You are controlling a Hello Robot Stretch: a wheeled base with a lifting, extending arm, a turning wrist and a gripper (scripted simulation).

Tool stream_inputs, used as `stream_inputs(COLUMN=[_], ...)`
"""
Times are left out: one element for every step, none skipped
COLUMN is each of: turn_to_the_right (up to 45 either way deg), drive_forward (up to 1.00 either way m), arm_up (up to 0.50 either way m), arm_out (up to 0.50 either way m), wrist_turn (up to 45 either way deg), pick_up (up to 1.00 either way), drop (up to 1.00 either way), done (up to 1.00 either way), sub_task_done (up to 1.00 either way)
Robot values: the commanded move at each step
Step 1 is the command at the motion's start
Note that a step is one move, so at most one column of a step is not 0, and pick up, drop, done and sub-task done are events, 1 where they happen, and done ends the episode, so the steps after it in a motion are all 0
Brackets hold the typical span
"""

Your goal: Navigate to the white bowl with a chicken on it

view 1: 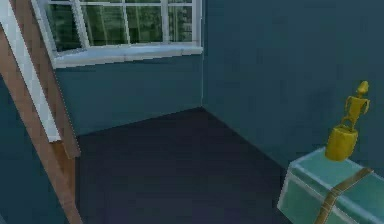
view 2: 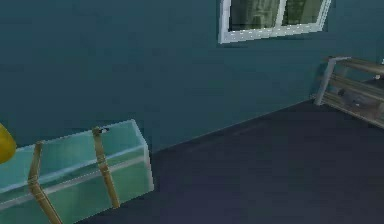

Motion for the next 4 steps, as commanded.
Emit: stream_inputs(turn_to_the_right=[0.0,-30.0,0.0,3.0], drive_forward=[0.55,0.0,1.0,0.0], arm_up=[0.0,0.0,0.0,0.0], arm_out=[0.0,0.0,0.0,0.0], wrist_turn=[0.0,0.0,0.0,0.0], pick_up=[0.0,0.0,0.0,0.0], drop=[0.0,0.0,0.0,0.0], done=[0.0,0.0,0.0,0.0], sub_task_done=[0.0,0.0,0.0,0.0])
